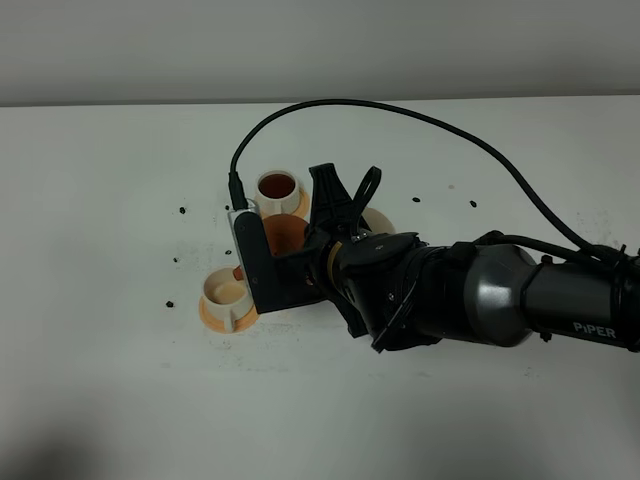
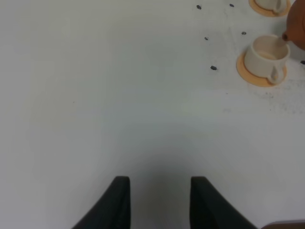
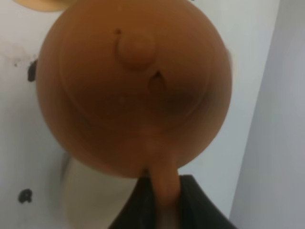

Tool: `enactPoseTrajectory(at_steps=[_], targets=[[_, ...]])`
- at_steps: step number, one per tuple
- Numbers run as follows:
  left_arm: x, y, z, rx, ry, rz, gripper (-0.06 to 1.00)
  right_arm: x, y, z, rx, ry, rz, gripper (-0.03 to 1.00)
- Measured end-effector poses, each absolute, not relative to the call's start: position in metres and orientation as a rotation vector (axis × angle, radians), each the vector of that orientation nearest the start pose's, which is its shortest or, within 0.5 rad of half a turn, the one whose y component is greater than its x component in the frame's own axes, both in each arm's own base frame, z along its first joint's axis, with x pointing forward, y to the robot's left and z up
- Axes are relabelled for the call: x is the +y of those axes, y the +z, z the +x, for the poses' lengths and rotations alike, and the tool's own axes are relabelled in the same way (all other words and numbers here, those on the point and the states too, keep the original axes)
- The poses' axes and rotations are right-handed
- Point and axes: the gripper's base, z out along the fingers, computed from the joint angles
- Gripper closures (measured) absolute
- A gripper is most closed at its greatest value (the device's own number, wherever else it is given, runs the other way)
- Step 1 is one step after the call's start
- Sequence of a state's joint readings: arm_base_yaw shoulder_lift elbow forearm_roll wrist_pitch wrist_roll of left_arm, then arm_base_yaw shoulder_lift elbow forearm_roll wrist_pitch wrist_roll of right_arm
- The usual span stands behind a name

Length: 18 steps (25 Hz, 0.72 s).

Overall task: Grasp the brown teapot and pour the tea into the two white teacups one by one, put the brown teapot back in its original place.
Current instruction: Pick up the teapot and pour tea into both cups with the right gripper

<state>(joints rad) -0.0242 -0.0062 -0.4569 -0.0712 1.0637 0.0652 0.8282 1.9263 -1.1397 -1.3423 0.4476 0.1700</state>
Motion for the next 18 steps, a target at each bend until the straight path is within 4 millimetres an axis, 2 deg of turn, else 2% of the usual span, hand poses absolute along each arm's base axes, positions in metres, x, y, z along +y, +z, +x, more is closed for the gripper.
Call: enactPoseTrajectory(at_steps=[18], targets=[[-0.0056,0.2651,-0.0014,2.080,-0.061,0.095,0.65,0.2677,0.1738,0.2995,1.445,-0.707,-1.883,0.88]])
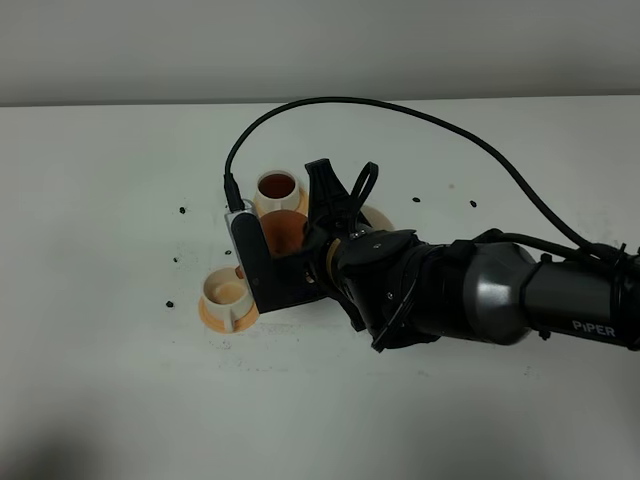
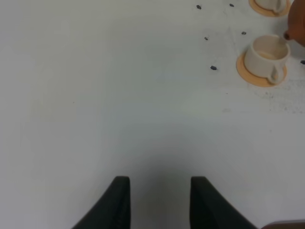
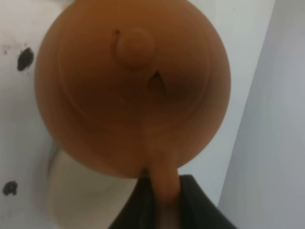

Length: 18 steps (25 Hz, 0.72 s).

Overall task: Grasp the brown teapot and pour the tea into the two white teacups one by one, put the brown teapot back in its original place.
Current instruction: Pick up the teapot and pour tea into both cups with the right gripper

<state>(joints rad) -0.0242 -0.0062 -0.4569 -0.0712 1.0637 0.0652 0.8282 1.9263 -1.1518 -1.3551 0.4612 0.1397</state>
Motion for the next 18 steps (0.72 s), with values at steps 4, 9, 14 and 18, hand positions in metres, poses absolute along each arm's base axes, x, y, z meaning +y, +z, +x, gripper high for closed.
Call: enactPoseTrajectory(at_steps=[4,9,14,18], targets=[[-0.0056,0.2651,-0.0014,2.080,-0.061,0.095,0.65,0.2691,0.1763,0.3007,1.444,-0.705,-1.873,0.88],[-0.0056,0.2651,-0.0014,2.080,-0.061,0.095,0.65,0.2692,0.1765,0.3008,1.444,-0.705,-1.873,0.88],[-0.0056,0.2651,-0.0014,2.080,-0.061,0.095,0.65,0.2692,0.1765,0.3008,1.442,-0.704,-1.874,0.88],[-0.0056,0.2651,-0.0014,2.080,-0.061,0.095,0.65,0.2692,0.1765,0.3008,1.442,-0.704,-1.874,0.88]])
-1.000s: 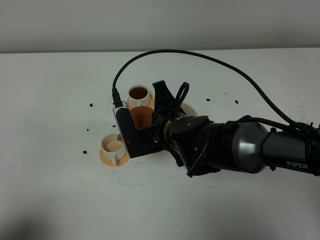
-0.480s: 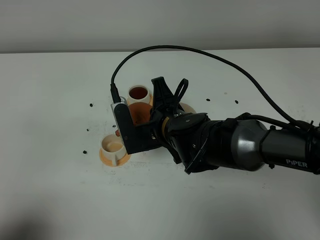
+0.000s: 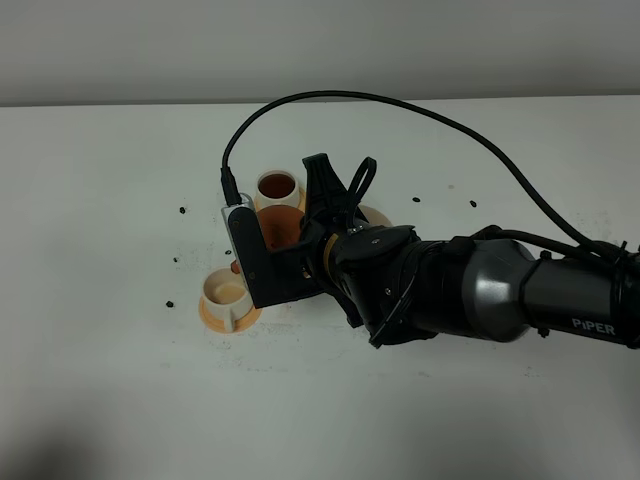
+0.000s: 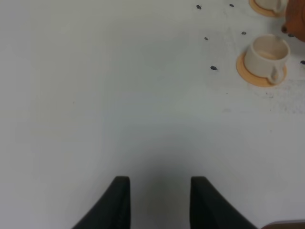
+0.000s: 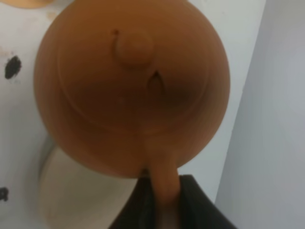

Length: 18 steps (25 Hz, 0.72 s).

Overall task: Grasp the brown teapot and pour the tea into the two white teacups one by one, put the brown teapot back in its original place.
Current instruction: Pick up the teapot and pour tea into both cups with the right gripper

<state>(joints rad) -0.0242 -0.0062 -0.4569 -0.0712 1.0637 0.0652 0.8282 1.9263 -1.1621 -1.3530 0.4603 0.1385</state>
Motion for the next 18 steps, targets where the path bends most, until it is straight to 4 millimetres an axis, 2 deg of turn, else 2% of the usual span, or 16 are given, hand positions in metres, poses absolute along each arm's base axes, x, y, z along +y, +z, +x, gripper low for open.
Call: enactPoseTrajectory(at_steps=[12,18], targets=[[-0.006,0.265,-0.001,2.080,-0.061,0.095,0.65,0.272,0.181,0.303,1.468,-0.679,-1.839,0.88],[-0.006,0.265,-0.001,2.080,-0.061,0.095,0.65,0.280,0.184,0.299,1.439,-0.658,-1.843,0.88]])
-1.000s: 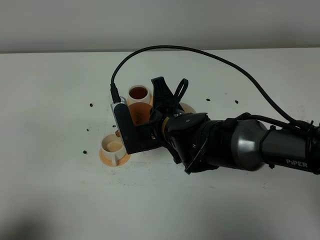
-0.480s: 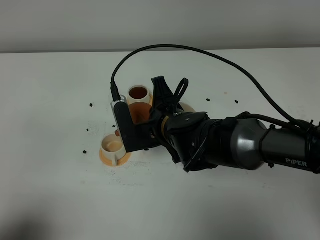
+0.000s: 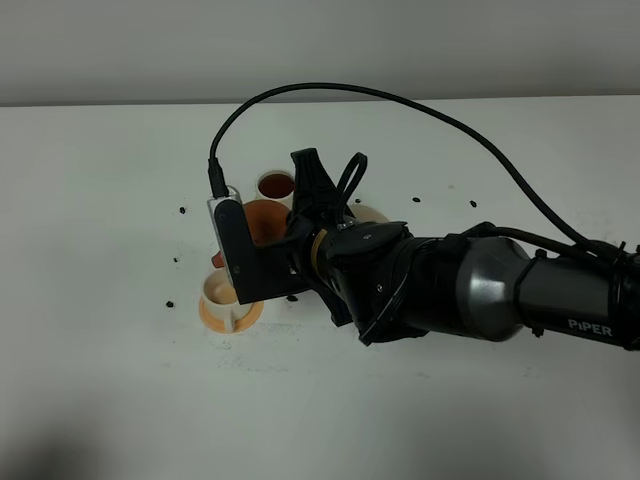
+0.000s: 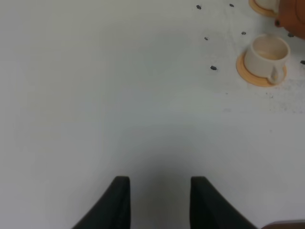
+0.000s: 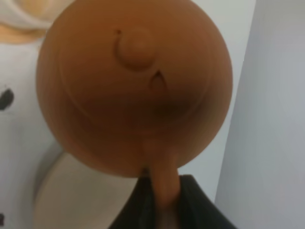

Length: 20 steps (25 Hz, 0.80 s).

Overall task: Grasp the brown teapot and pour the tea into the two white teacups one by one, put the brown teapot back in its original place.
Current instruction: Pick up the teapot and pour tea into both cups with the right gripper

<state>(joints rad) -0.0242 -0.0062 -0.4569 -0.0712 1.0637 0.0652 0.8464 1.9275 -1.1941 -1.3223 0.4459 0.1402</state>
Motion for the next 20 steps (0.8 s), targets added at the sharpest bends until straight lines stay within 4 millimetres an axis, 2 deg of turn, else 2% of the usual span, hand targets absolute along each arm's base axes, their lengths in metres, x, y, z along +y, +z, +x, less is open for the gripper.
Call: enactPoseTrajectory(at_steps=[7,20], targets=[[-0.006,0.265,-0.001,2.081,-0.062,0.094,0.65,0.280,0.171,0.301,1.448,-0.701,-1.876,0.88],[-0.006,0.265,-0.001,2.081,-0.061,0.095,0.65,0.278,0.174,0.304,1.384,-0.793,-1.902,0.88]])
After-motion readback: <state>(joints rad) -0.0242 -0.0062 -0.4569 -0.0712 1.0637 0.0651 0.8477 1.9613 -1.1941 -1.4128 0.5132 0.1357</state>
